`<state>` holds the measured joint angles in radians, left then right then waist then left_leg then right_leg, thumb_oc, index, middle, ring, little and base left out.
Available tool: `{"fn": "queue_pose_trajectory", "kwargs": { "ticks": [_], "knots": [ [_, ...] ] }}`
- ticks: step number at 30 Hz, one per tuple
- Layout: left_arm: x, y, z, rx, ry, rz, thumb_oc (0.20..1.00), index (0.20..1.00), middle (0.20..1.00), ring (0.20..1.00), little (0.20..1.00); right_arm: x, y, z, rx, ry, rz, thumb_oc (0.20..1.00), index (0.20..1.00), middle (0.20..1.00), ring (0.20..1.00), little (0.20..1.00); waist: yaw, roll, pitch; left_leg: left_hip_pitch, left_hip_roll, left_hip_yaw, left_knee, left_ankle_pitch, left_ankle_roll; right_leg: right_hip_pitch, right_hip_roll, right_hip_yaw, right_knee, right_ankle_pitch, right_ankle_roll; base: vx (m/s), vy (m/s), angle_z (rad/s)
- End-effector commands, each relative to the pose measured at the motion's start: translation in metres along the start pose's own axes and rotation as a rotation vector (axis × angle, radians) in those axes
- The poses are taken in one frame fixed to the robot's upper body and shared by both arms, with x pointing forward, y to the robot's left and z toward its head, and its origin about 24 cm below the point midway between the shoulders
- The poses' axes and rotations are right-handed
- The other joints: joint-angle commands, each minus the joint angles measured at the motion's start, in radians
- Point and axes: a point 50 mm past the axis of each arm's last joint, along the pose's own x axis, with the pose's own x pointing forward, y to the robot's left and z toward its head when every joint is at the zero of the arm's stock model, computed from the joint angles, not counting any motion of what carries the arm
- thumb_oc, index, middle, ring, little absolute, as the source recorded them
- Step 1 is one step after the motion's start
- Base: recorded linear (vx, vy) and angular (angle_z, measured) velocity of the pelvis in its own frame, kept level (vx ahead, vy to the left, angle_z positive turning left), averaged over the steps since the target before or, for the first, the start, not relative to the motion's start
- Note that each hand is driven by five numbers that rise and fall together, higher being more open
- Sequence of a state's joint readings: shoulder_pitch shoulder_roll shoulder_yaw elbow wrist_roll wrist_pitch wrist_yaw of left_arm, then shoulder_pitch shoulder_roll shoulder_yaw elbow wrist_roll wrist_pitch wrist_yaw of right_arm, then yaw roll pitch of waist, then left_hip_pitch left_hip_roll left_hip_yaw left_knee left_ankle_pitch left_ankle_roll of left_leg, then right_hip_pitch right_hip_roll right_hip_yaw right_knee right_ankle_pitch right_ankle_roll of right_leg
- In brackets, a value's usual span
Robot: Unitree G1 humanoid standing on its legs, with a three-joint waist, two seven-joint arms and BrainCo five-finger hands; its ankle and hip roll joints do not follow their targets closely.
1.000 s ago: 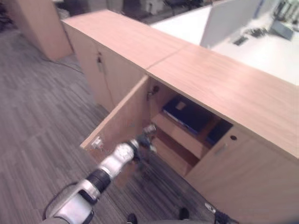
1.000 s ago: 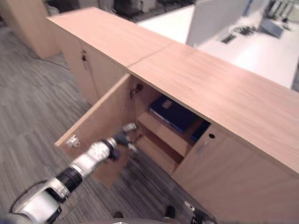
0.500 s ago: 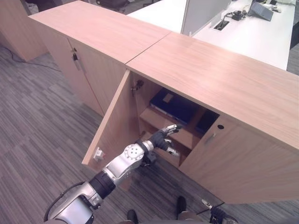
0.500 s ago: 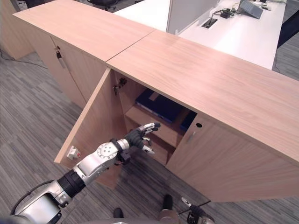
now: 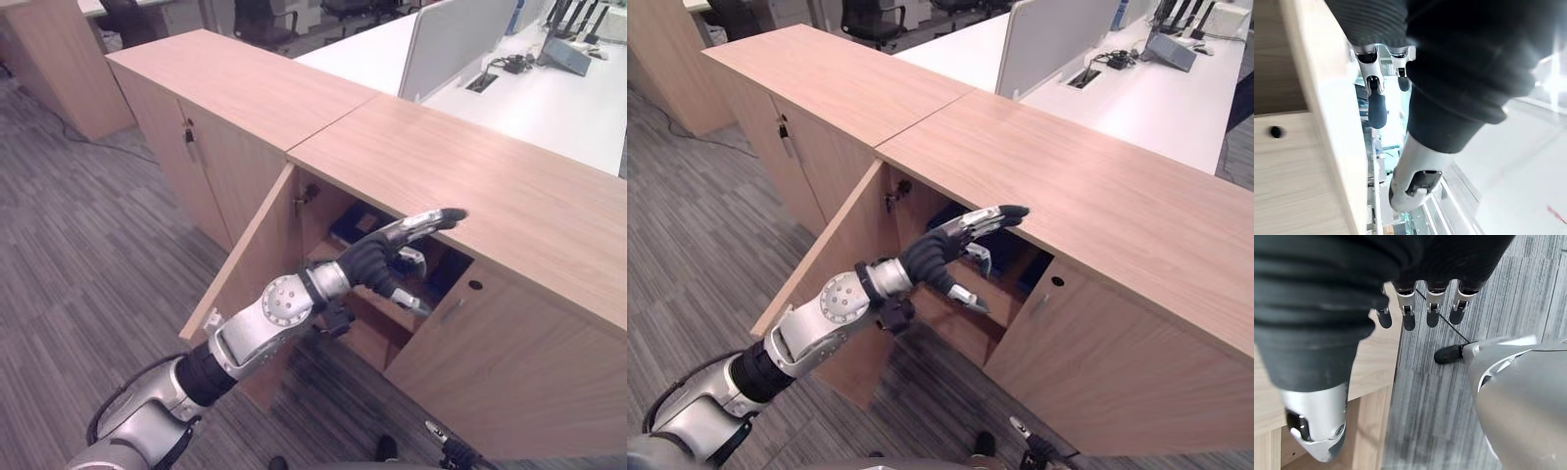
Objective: Put the empty folder in the office cabinet
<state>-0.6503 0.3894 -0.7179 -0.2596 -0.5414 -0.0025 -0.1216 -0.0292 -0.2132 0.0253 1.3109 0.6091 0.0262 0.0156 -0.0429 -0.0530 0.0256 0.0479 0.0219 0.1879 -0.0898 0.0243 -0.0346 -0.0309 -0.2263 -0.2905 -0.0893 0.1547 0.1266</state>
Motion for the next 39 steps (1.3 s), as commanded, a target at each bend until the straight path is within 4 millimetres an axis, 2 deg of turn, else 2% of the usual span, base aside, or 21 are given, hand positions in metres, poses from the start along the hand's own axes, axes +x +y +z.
{"fn": "queue_pose_trajectory", "kwargs": {
  "ticks": [1, 3, 4, 6, 8, 10, 11, 12, 15, 16, 19, 20, 22, 25, 26, 28, 29, 30, 32, 36, 39],
  "knots": [
    [0.035, -0.007, 0.069, 0.115, -0.312, -0.095, 1.0, 1.0, 1.0, 1.0, 1.0, 0.001, 0.001, 0.012, 0.015, -0.029, 0.004, 1.0, 1.0, 1.0, 1.0, 1.0, 0.02, 0.036, 0.01, -0.046, 0.02, -0.098, 0.003, -0.066, -0.003, 0.102, -0.037, -0.073, 0.002, -0.118, 0.097, 0.0, 0.0, 0.0],
    [0.041, 0.007, 0.1, 0.247, -0.404, -0.063, 1.0, 1.0, 1.0, 1.0, 1.0, 0.001, -0.001, 0.015, 0.016, -0.036, 0.015, 1.0, 1.0, 1.0, 1.0, 1.0, 0.023, 0.042, -0.004, -0.043, 0.021, -0.097, 0.003, -0.063, -0.007, 0.106, -0.037, -0.073, 0.002, -0.119, 0.099, 0.0, 0.0, 0.0],
    [0.042, 0.007, 0.1, 0.248, -0.405, -0.063, 1.0, 1.0, 1.0, 1.0, 1.0, 0.001, 0.0, 0.016, 0.016, -0.037, 0.016, 1.0, 1.0, 1.0, 1.0, 1.0, 0.022, 0.042, -0.002, -0.043, 0.021, -0.098, 0.003, -0.063, -0.007, 0.106, -0.037, -0.073, 0.002, -0.119, 0.099, 0.0, 0.0, 0.0],
    [0.044, 0.026, 0.12, 0.374, -0.428, -0.011, 1.0, 1.0, 1.0, 1.0, 1.0, 0.0, -0.003, 0.018, 0.019, -0.039, 0.019, 1.0, 1.0, 1.0, 1.0, 1.0, 0.027, 0.047, -0.009, -0.037, 0.021, -0.096, 0.003, -0.064, -0.009, 0.111, -0.036, -0.074, 0.002, -0.119, 0.101, 0.0, 0.0, 0.0],
    [0.045, 0.054, 0.137, 0.524, -0.396, 0.072, 1.0, 1.0, 1.0, 1.0, 1.0, 0.0, -0.006, 0.021, 0.012, -0.038, 0.027, 1.0, 1.0, 1.0, 1.0, 1.0, 0.036, 0.051, -0.021, -0.034, 0.023, -0.094, 0.003, -0.062, -0.012, 0.114, -0.036, -0.077, 0.002, -0.12, 0.102, 0.0, 0.0, 0.0],
    [0.049, 0.097, 0.158, 0.699, -0.305, 0.212, 1.0, 1.0, 1.0, 1.0, 1.0, 0.0, -0.01, 0.023, 0.0, -0.029, 0.024, 1.0, 1.0, 1.0, 1.0, 1.0, 0.044, 0.059, -0.032, -0.033, 0.023, -0.096, 0.003, -0.057, -0.015, 0.116, -0.035, -0.079, 0.002, -0.119, 0.103, 0.0, 0.0, 0.0],
    [0.043, 0.119, 0.176, 0.789, -0.278, 0.309, 1.0, 1.0, 1.0, 1.0, 1.0, -0.001, -0.015, 0.023, -0.01, -0.02, 0.015, 1.0, 1.0, 1.0, 1.0, 1.0, 0.048, 0.065, -0.037, -0.028, 0.023, -0.097, 0.003, -0.059, -0.017, 0.121, -0.034, -0.082, 0.002, -0.121, 0.103, 0.0, 0.0, 0.0],
    [0.034, 0.143, 0.201, 0.885, -0.268, 0.434, 1.0, 1.0, 1.0, 1.0, 1.0, -0.001, -0.018, 0.022, -0.022, -0.011, 0.009, 1.0, 1.0, 1.0, 1.0, 1.0, 0.05, 0.067, -0.042, -0.033, 0.022, -0.101, 0.003, -0.053, -0.018, 0.12, -0.035, -0.086, 0.002, -0.119, 0.104, 0.0, 0.0, 0.0],
    [-0.011, 0.191, 0.261, 1.119, -0.178, 0.728, 1.0, 1.0, 1.0, 1.0, 1.0, -0.002, -0.025, 0.014, -0.038, 0.027, 0.007, 1.0, 1.0, 1.0, 1.0, 1.0, 0.058, 0.075, -0.051, -0.037, 0.021, -0.106, 0.003, -0.048, -0.022, 0.119, -0.034, -0.091, 0.002, -0.119, 0.106, 0.0, 0.005, 0.05],
    [-0.011, 0.191, 0.261, 1.12, -0.178, 0.727, 1.0, 1.0, 1.0, 1.0, 1.0, -0.002, -0.025, 0.014, -0.038, 0.027, 0.008, 1.0, 1.0, 1.0, 1.0, 1.0, 0.057, 0.074, -0.052, -0.039, 0.021, -0.107, 0.003, -0.048, -0.022, 0.118, -0.034, -0.091, 0.002, -0.119, 0.106, 0.01, 0.006, 0.12],
    [-0.065, 0.224, 0.293, 1.248, -0.002, 0.954, 1.0, 1.0, 1.0, 1.0, 1.0, -0.003, -0.03, 0.005, -0.025, 0.057, 0.011, 1.0, 1.0, 1.0, 1.0, 1.0, 0.067, 0.079, -0.057, -0.044, 0.02, -0.113, 0.003, -0.045, -0.023, 0.116, -0.034, -0.098, 0.002, -0.119, 0.106, 0.0, 0.018, 0.11],
    [-0.097, 0.236, 0.303, 1.286, 0.085, 1.068, 1.0, 1.0, 1.0, 1.0, 1.0, -0.004, -0.03, 0.003, -0.02, 0.065, 0.016, 1.0, 1.0, 1.0, 1.0, 1.0, 0.075, 0.081, -0.062, -0.047, 0.017, -0.116, 0.003, -0.046, -0.023, 0.116, -0.036, -0.102, 0.002, -0.119, 0.107, 0.01, 0.028, 0.09],
    [-0.132, 0.242, 0.312, 1.337, 0.177, 1.182, 1.0, 1.0, 1.0, 1.0, 1.0, -0.003, -0.027, 0.003, -0.026, 0.061, 0.029, 1.0, 1.0, 1.0, 1.0, 1.0, 0.08, 0.078, -0.063, -0.045, 0.015, -0.12, 0.003, -0.052, -0.023, 0.12, -0.036, -0.106, 0.002, -0.123, 0.107, 0.02, 0.03, 0.09],
    [-0.194, 0.257, 0.311, 1.342, 0.388, 1.392, 1.0, 1.0, 1.0, 1.0, 1.0, -0.003, -0.024, 0.008, -0.054, 0.037, 0.045, 1.0, 1.0, 1.0, 1.0, 1.0, 0.086, 0.078, -0.068, -0.05, 0.009, -0.125, 0.003, -0.05, -0.021, 0.12, -0.043, -0.112, 0.002, -0.118, 0.108, 0.02, 0.036, 0.05],
    [-0.22, 0.263, 0.306, 1.343, 0.524, 1.471, 1.0, 1.0, 1.0, 1.0, 1.0, -0.003, -0.024, 0.012, -0.063, 0.022, 0.047, 1.0, 1.0, 1.0, 1.0, 1.0, 0.084, 0.081, -0.068, -0.051, 0.007, -0.125, 0.003, -0.051, -0.02, 0.119, -0.045, -0.113, 0.002, -0.116, 0.109, 0.01, 0.036, 0.09],
    [-0.253, 0.267, 0.297, 1.319, 0.692, 1.565, 1.0, 1.0, 1.0, 1.0, 1.0, -0.003, -0.023, 0.017, -0.082, 0.002, 0.053, 1.0, 1.0, 1.0, 1.0, 1.0, 0.079, 0.078, -0.067, -0.051, 0.003, -0.124, 0.003, -0.052, -0.017, 0.119, -0.049, -0.112, 0.002, -0.112, 0.111, 0.0, 0.021, 0.04],
    [-0.253, 0.267, 0.297, 1.319, 0.692, 1.565, 1.0, 1.0, 1.0, 1.0, 1.0, -0.003, -0.023, 0.017, -0.082, 0.002, 0.053, 1.0, 1.0, 1.0, 1.0, 1.0, 0.079, 0.078, -0.068, -0.053, 0.003, -0.124, 0.003, -0.051, -0.017, 0.117, -0.049, -0.112, 0.002, -0.112, 0.111, 0.0, 0.036, 0.01],
    [-0.28, 0.268, 0.283, 1.256, 0.824, 1.621, 1.0, 1.0, 1.0, 1.0, 1.0, -0.003, -0.02, 0.023, -0.094, -0.023, 0.065, 1.0, 1.0, 1.0, 1.0, 1.0, 0.079, 0.072, -0.065, -0.052, 0.0, -0.125, 0.003, -0.052, -0.015, 0.119, -0.053, -0.116, 0.002, -0.108, 0.112, 0.0, 0.025, 0.03],
    [-0.298, 0.27, 0.262, 1.153, 0.885, 1.62, 1.0, 1.0, 1.0, 1.0, 1.0, -0.003, -0.018, 0.028, -0.11, -0.05, 0.072, 1.0, 1.0, 1.0, 1.0, 1.0, 0.079, 0.064, -0.061, -0.055, -0.004, -0.127, 0.003, -0.053, -0.013, 0.118, -0.057, -0.117, 0.002, -0.102, 0.115, -0.01, 0.032, 0.05],
    [-0.308, 0.272, 0.234, 1.045, 0.9, 1.587, 1.0, 1.0, 1.0, 1.0, 1.0, -0.003, -0.017, 0.033, -0.152, -0.071, 0.078, 1.0, 1.0, 1.0, 1.0, 1.0, 0.082, 0.055, -0.061, -0.058, -0.008, -0.127, 0.003, -0.055, -0.008, 0.116, -0.062, -0.118, 0.002, -0.093, 0.117, 0.0, 0.027, 0.01],
    [-0.308, 0.275, 0.216, 1.029, 0.972, 1.55, 1.0, 1.0, 1.0, 1.0, 1.0, -0.003, -0.018, 0.035, -0.185, -0.077, 0.078, 1.0, 1.0, 1.0, 1.0, 1.0, 0.08, 0.051, -0.056, -0.059, -0.011, -0.121, 0.003, -0.056, -0.003, 0.107, -0.066, -0.109, 0.002, -0.082, 0.12, -0.01, 0.042, 0.0]
  ]
}}
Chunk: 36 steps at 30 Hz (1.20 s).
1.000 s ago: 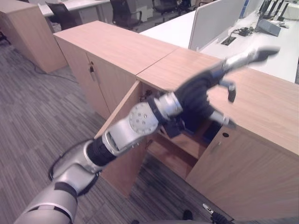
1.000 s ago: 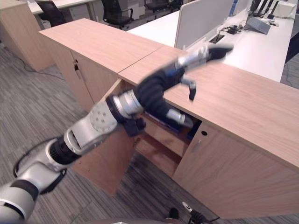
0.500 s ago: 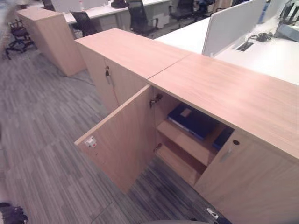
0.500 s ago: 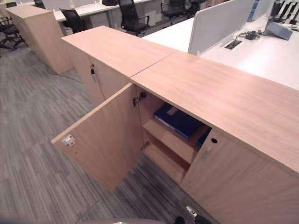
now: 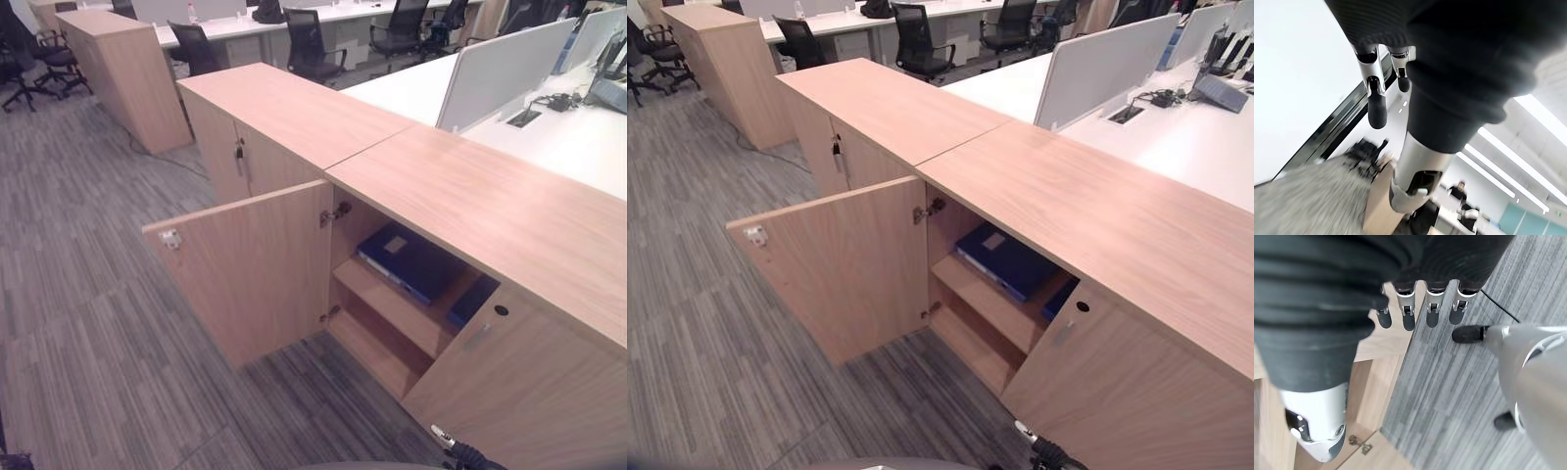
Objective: Put the empty folder in the office cabinet
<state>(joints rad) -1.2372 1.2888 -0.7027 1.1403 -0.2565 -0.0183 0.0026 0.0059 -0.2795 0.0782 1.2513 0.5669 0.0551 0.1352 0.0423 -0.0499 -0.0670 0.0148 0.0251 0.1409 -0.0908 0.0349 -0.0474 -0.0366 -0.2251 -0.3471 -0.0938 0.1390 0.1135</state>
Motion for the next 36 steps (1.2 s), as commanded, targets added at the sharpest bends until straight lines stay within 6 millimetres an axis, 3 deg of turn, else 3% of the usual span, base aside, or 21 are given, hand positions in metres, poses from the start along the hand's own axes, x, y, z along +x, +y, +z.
{"fn": "queue_pose_trajectory", "kwargs": {
  "ticks": [1, 9, 10, 23, 36],
  "knots": [
    [0.001, 0.029, 0.003, -0.085, 0.005, 0.109, 1.0, 1.0, 1.0, 1.0, 1.0, -0.001, -0.009, 0.026, -0.083, -0.065, -0.017, 1.0, 1.0, 1.0, 1.0, 1.0, -0.007, 0.046, 0.038, -0.027, -0.015, -0.072, 0.004, -0.068, 0.011, 0.111, -0.068, -0.05, 0.006, -0.063, 0.135, -0.01, 0.049, -0.04],
    [0.004, -0.004, -0.004, -0.058, 0.068, 0.042, 1.0, 1.0, 1.0, 1.0, 1.0, -0.003, -0.018, 0.028, -0.108, -0.06, -0.05, 1.0, 1.0, 1.0, 1.0, 1.0, -0.025, 0.033, 0.045, -0.028, -0.027, -0.058, 0.004, -0.077, 0.022, 0.099, -0.083, -0.038, 0.006, -0.029, 0.147, 0.0, 0.068, -0.02],
    [0.006, -0.024, 0.002, -0.055, 0.067, 0.006, 1.0, 1.0, 1.0, 1.0, 1.0, -0.004, -0.022, 0.028, -0.102, -0.056, -0.073, 1.0, 1.0, 1.0, 1.0, 1.0, -0.036, 0.025, 0.048, -0.028, -0.036, -0.048, 0.004, -0.084, 0.031, 0.094, -0.093, -0.031, 0.007, 0.013, 0.148, 0.01, 0.102, -0.03],
    [0.005, -0.041, -0.005, 0.062, 0.111, -0.022, 1.0, 1.0, 1.0, 1.0, 1.0, -0.004, -0.023, 0.027, -0.099, -0.039, -0.089, 1.0, 1.0, 1.0, 1.0, 1.0, -0.046, 0.01, 0.047, -0.023, -0.04, -0.008, 0.004, -0.103, 0.04, 0.069, -0.1, -0.019, 0.007, 0.075, 0.148, 0.02, 0.05, -0.13],
    [0.002, -0.094, 0.012, 0.064, 0.067, -0.122, 1.0, 1.0, 1.0, 1.0, 1.0, -0.002, -0.017, 0.039, -0.112, -0.062, -0.094, 1.0, 1.0, 1.0, 1.0, 1.0, -0.046, -0.019, 0.058, -0.021, -0.041, 0.012, 0.021, -0.124, 0.053, 0.072, -0.112, -0.03, 0.012, 0.159, 0.148, 0.02, 0.028, -0.17]
  ]
}}
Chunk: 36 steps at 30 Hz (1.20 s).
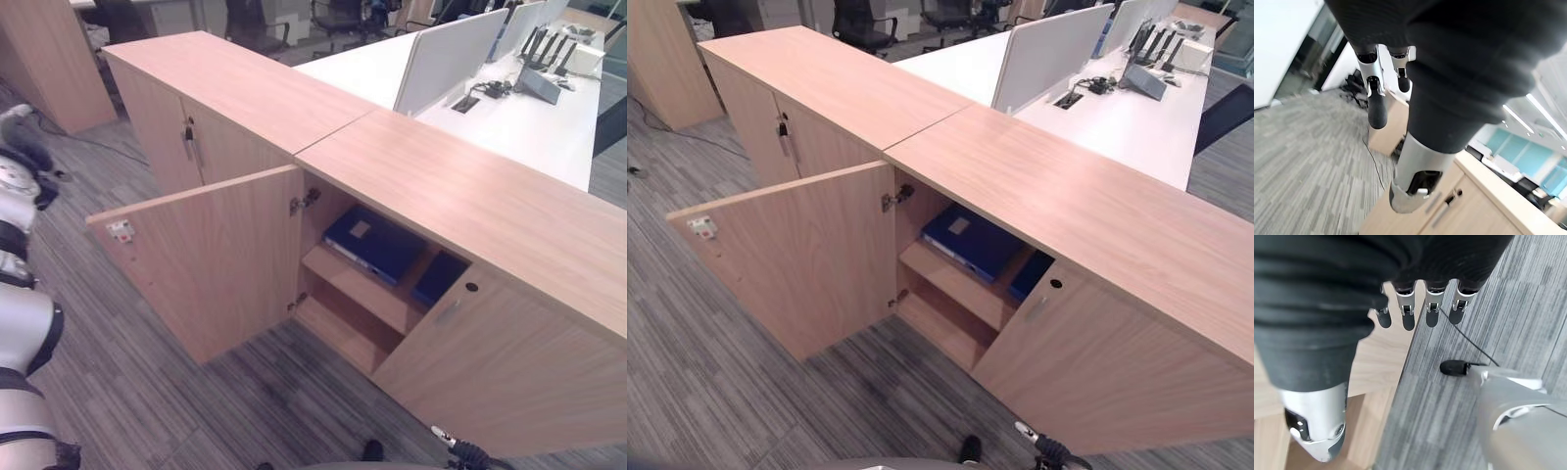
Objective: Put the empty folder in the office cabinet
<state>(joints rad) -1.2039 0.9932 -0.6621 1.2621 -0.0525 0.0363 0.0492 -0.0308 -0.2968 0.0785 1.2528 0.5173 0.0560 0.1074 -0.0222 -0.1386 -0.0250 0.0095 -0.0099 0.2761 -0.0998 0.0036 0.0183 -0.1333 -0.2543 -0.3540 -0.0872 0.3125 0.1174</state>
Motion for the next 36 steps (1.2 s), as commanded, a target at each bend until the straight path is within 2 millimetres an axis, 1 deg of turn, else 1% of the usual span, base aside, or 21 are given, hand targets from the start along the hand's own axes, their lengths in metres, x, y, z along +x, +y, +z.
{"fn": "queue_pose_trajectory", "kwargs": {
  "ticks": [1, 2, 4, 5, 7, 12, 13, 21, 22, 26, 31, 34, 36],
  "knots": [
    [0.001, -0.002, -0.003, -0.047, 0.036, 0.037, 1.0, 1.0, 1.0, 1.0, 1.0, -0.001, -0.014, 0.025, -0.067, -0.036, -0.062, 1.0, 1.0, 1.0, 1.0, 1.0, 0.017, 0.062, 0.022, -0.02, -0.002, -0.114, 0.052, -0.105, -0.01, 0.17, -0.086, -0.022, 0.01, -0.001, 0.144, 0.01, 0.012, -0.07],
    [0.001, -0.002, -0.003, -0.047, 0.036, 0.037, 1.0, 1.0, 1.0, 1.0, 1.0, -0.001, -0.014, 0.025, -0.067, -0.036, -0.062, 1.0, 1.0, 1.0, 1.0, 1.0, 0.017, 0.062, 0.022, -0.02, -0.002, -0.114, 0.053, -0.106, -0.01, 0.169, -0.086, -0.022, 0.01, -0.001, 0.144, 0.0, 0.012, -0.04],
    [0.0, -0.013, -0.008, -0.058, 0.059, 0.015, 1.0, 1.0, 1.0, 1.0, 1.0, 0.0, -0.01, 0.027, -0.08, -0.039, -0.058, 1.0, 1.0, 1.0, 1.0, 1.0, 0.015, 0.05, 0.026, -0.03, 0.01, -0.096, 0.078, -0.119, -0.007, 0.165, -0.086, -0.024, 0.014, 0.015, 0.144, 0.0, 0.013, -0.19],
    [0.0, -0.018, -0.008, -0.07, 0.06, 0.008, 1.0, 1.0, 1.0, 1.0, 1.0, 0.001, -0.007, 0.028, -0.092, -0.038, -0.054, 1.0, 1.0, 1.0, 1.0, 1.0, 0.013, 0.044, 0.025, -0.026, 0.016, -0.082, 0.076, -0.122, -0.005, 0.16, -0.086, -0.025, 0.017, 0.023, 0.144, 0.0, 0.026, -0.28],
    [0.0, -0.02, -0.007, -0.076, 0.06, 0.005, 1.0, 1.0, 1.0, 1.0, 1.0, 0.001, -0.005, 0.025, -0.103, -0.029, -0.049, 1.0, 1.0, 1.0, 1.0, 1.0, 0.013, 0.038, 0.025, -0.019, 0.02, -0.069, 0.071, -0.124, -0.004, 0.154, -0.082, -0.027, 0.018, 0.026, 0.144, 0.0, 0.017, -0.29],
    [-0.001, -0.027, -0.009, -0.066, 0.069, -0.008, 1.0, 1.0, 1.0, 1.0, 1.0, 0.001, -0.007, 0.017, -0.119, -0.001, -0.059, 1.0, 1.0, 1.0, 1.0, 1.0, 0.009, 0.017, 0.025, 0.008, 0.03, -0.044, 0.047, -0.123, -0.008, 0.152, -0.073, -0.039, 0.019, 0.034, 0.144, 0.03, 0.001, -0.31],
    [-0.001, -0.029, -0.01, -0.061, 0.071, -0.012, 1.0, 1.0, 1.0, 1.0, 1.0, 0.001, -0.006, 0.015, -0.119, 0.004, -0.059, 1.0, 1.0, 1.0, 1.0, 1.0, 0.008, 0.023, 0.021, 0.026, 0.042, -0.052, 0.036, -0.145, -0.013, 0.162, -0.057, -0.034, 0.015, 0.027, 0.144, 0.09, -0.023, -0.29],
    [-0.003, -0.039, -0.012, -0.054, 0.079, -0.034, 1.0, 1.0, 1.0, 1.0, 1.0, 0.002, -0.001, 0.01, -0.1, 0.017, -0.049, 1.0, 1.0, 1.0, 1.0, 1.0, 0.002, -0.007, 0.021, 0.031, 0.055, -0.041, 0.023, -0.148, -0.018, 0.155, -0.042, -0.042, 0.009, 0.034, 0.144, 0.02, -0.013, -0.11],
    [-0.003, -0.039, -0.012, -0.054, 0.079, -0.034, 1.0, 1.0, 1.0, 1.0, 1.0, 0.002, -0.001, 0.009, -0.1, 0.017, -0.049, 1.0, 1.0, 1.0, 1.0, 1.0, 0.002, -0.007, 0.02, 0.031, 0.055, -0.04, 0.023, -0.148, -0.018, 0.154, -0.042, -0.042, 0.009, 0.034, 0.144, 0.0, -0.008, -0.1],
    [-0.004, -0.053, -0.002, -0.047, 0.041, -0.072, 1.0, 1.0, 1.0, 1.0, 1.0, 0.003, 0.009, 0.012, -0.127, 0.005, -0.018, 1.0, 1.0, 1.0, 1.0, 1.0, 0.003, -0.018, 0.022, 0.027, 0.059, -0.039, 0.02, -0.15, -0.021, 0.148, -0.036, -0.049, 0.007, 0.028, 0.144, 0.01, -0.009, -0.13],
    [-0.005, -0.063, 0.0, -0.041, 0.031, -0.101, 1.0, 1.0, 1.0, 1.0, 1.0, 0.004, 0.017, 0.018, -0.142, -0.02, 0.003, 1.0, 1.0, 1.0, 1.0, 1.0, 0.006, -0.02, 0.029, 0.027, 0.058, -0.038, 0.02, -0.151, -0.02, 0.147, -0.035, -0.052, 0.007, 0.03, 0.144, 0.0, 0.0, 0.0],
    [-0.008, -0.077, 0.004, -0.024, 0.013, -0.138, 1.0, 1.0, 1.0, 1.0, 1.0, 0.005, 0.022, 0.02, -0.156, -0.035, 0.021, 1.0, 1.0, 1.0, 1.0, 1.0, 0.003, -0.022, 0.03, 0.024, 0.058, -0.039, 0.018, -0.15, -0.021, 0.146, -0.031, -0.053, 0.006, 0.029, 0.144, 0.0, -0.004, 0.01],
    [-0.01, -0.089, 0.01, -0.017, -0.012, -0.171, 1.0, 1.0, 1.0, 1.0, 1.0, 0.005, 0.025, 0.023, -0.172, -0.047, 0.027, 1.0, 1.0, 1.0, 1.0, 1.0, 0.004, -0.022, 0.03, 0.022, 0.058, -0.041, 0.017, -0.152, -0.02, 0.146, -0.032, -0.056, 0.005, 0.025, 0.144, 0.0, 0.0, 0.0]
  ]
}}
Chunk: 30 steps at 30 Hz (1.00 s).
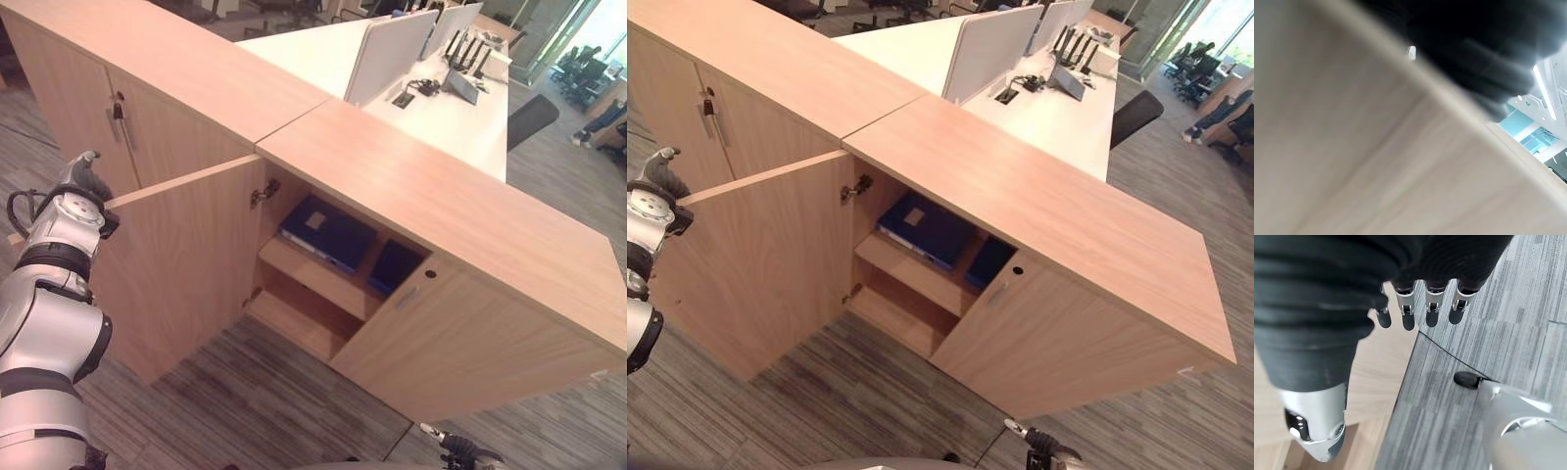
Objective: Put the empty folder in the office cabinet
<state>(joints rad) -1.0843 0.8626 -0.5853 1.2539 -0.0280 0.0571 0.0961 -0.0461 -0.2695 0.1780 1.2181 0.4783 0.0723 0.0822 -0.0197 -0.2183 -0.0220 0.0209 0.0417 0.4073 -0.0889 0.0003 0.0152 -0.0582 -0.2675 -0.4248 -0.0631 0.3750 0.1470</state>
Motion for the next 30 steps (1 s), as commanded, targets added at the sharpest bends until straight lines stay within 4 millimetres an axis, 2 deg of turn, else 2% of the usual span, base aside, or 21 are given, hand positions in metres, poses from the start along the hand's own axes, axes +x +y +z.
{"fn": "queue_pose_trajectory", "kwargs": {
  "ticks": [1, 4, 5, 10, 12, 13, 14, 18, 20, 23, 25, 27, 30],
  "knots": [
    [-0.003, -0.041, 0.023, 0.016, -0.076, -0.109, 1.0, 1.0, 1.0, 1.0, 1.0, 0.002, 0.001, 0.023, -0.058, -0.059, -0.015, 1.0, 1.0, 1.0, 1.0, 1.0, 0.001, 0.058, 0.029, 0.012, 0.005, -0.174, 0.005, -0.15, -0.017, 0.072, -0.019, 0.011, -0.019, -0.037, 0.115, 0.0, -0.007, 0.03],
    [-0.01, -0.069, 0.036, 0.042, -0.137, -0.187, 1.0, 1.0, 1.0, 1.0, 1.0, 0.002, 0.004, 0.027, -0.071, -0.076, -0.006, 1.0, 1.0, 1.0, 1.0, 1.0, 0.003, 0.061, 0.033, 0.008, 0.003, -0.183, 0.005, -0.149, -0.016, 0.071, -0.02, 0.008, -0.019, -0.036, 0.115, -0.01, -0.003, 0.04],
    [-0.01, -0.069, 0.036, 0.042, -0.137, -0.187, 1.0, 1.0, 1.0, 1.0, 1.0, 0.002, 0.004, 0.027, -0.071, -0.076, -0.007, 1.0, 1.0, 1.0, 1.0, 1.0, 0.003, 0.061, 0.033, 0.008, 0.003, -0.183, 0.005, -0.149, -0.016, 0.071, -0.02, 0.008, -0.019, -0.036, 0.115, -0.01, 0.0, 0.06],
    [-0.021, -0.101, 0.059, 0.112, -0.245, -0.267, 1.0, 1.0, 1.0, 1.0, 1.0, 0.003, 0.011, 0.034, -0.081, -0.109, 0.015, 1.0, 1.0, 1.0, 1.0, 1.0, 0.009, 0.065, 0.046, 0.002, -0.005, -0.19, 0.006, -0.152, -0.011, 0.072, -0.024, -0.001, -0.019, -0.045, 0.115, -0.01, 0.002, 0.07],
    [-0.026, -0.116, 0.058, 0.157, -0.251, -0.305, 1.0, 1.0, 1.0, 1.0, 1.0, 0.003, 0.014, 0.038, -0.083, -0.12, 0.021, 1.0, 1.0, 1.0, 1.0, 1.0, 0.01, 0.066, 0.048, -0.001, -0.008, -0.195, 0.006, -0.152, -0.008, 0.071, -0.026, -0.002, -0.019, -0.043, 0.115, -0.04, 0.003, 0.12],
    [-0.028, -0.121, 0.058, 0.175, -0.253, -0.32, 1.0, 1.0, 1.0, 1.0, 1.0, 0.003, 0.015, 0.04, -0.08, -0.123, 0.022, 1.0, 1.0, 1.0, 1.0, 1.0, 0.011, 0.057, 0.051, -0.014, -0.023, -0.187, 0.007, -0.129, -0.002, 0.063, -0.042, -0.01, -0.019, -0.032, 0.115, -0.06, 0.006, 0.1],
    [-0.031, -0.128, 0.058, 0.193, -0.259, -0.336, 1.0, 1.0, 1.0, 1.0, 1.0, 0.003, 0.016, 0.04, -0.079, -0.122, 0.023, 1.0, 1.0, 1.0, 1.0, 1.0, 0.011, 0.058, 0.051, -0.014, -0.024, -0.188, 0.007, -0.129, -0.001, 0.064, -0.043, -0.012, -0.018, -0.032, 0.115, -0.06, 0.005, 0.05],
    [-0.041, -0.146, 0.074, 0.209, -0.322, -0.399, 1.0, 1.0, 1.0, 1.0, 1.0, 0.003, 0.02, 0.043, -0.105, -0.128, 0.033, 1.0, 1.0, 1.0, 1.0, 1.0, 0.015, 0.065, 0.057, -0.019, -0.027, -0.194, 0.009, -0.129, 0.001, 0.066, -0.047, -0.017, -0.017, -0.034, 0.115, -0.01, 0.002, 0.03],
    [-0.059, -0.162, 0.098, 0.176, -0.451, -0.465, 1.0, 1.0, 1.0, 1.0, 1.0, 0.003, 0.021, 0.045, -0.118, -0.136, 0.04, 1.0, 1.0, 1.0, 1.0, 1.0, 0.023, 0.071, 0.063, -0.026, -0.031, -0.203, 0.012, -0.128, 0.004, 0.068, -0.048, -0.02, -0.017, -0.035, 0.115, -0.02, 0.002, 0.05],
    [-0.077, -0.176, 0.105, 0.132, -0.527, -0.543, 1.0, 1.0, 1.0, 1.0, 1.0, 0.003, 0.023, 0.048, -0.123, -0.15, 0.047, 1.0, 1.0, 1.0, 1.0, 1.0, 0.032, 0.076, 0.068, -0.031, -0.034, -0.211, 0.013, -0.128, 0.006, 0.07, -0.051, -0.027, -0.016, -0.034, 0.115, -0.01, 0.002, 0.08],
    [-0.085, -0.183, 0.104, 0.101, -0.539, -0.581, 1.0, 1.0, 1.0, 1.0, 1.0, 0.003, 0.025, 0.048, -0.126, -0.15, 0.053, 1.0, 1.0, 1.0, 1.0, 1.0, 0.036, 0.079, 0.071, -0.033, -0.035, -0.215, 0.014, -0.128, 0.007, 0.072, -0.053, -0.031, -0.016, -0.035, 0.115, -0.02, 0.003, 0.18],
    [-0.117, -0.208, 0.099, -0.007, -0.59, -0.734, 1.0, 1.0, 1.0, 1.0, 1.0, 0.002, 0.032, 0.048, -0.138, -0.161, 0.079, 1.0, 1.0, 1.0, 1.0, 1.0, 0.05, 0.084, 0.076, -0.041, -0.042, -0.229, 0.018, -0.129, 0.011, 0.076, -0.059, -0.039, -0.014, -0.04, 0.115, -0.03, 0.006, 0.29],
    [-0.141, -0.237, 0.079, -0.098, -0.516, -0.871, 1.0, 1.0, 1.0, 1.0, 1.0, 0.002, 0.037, 0.05, -0.139, -0.168, 0.101, 1.0, 1.0, 1.0, 1.0, 1.0, 0.056, 0.09, 0.082, -0.048, -0.049, -0.244, 0.021, -0.127, 0.015, 0.075, -0.066, -0.042, -0.011, -0.04, 0.115, -0.02, 0.013, 0.21]
  ]
}}
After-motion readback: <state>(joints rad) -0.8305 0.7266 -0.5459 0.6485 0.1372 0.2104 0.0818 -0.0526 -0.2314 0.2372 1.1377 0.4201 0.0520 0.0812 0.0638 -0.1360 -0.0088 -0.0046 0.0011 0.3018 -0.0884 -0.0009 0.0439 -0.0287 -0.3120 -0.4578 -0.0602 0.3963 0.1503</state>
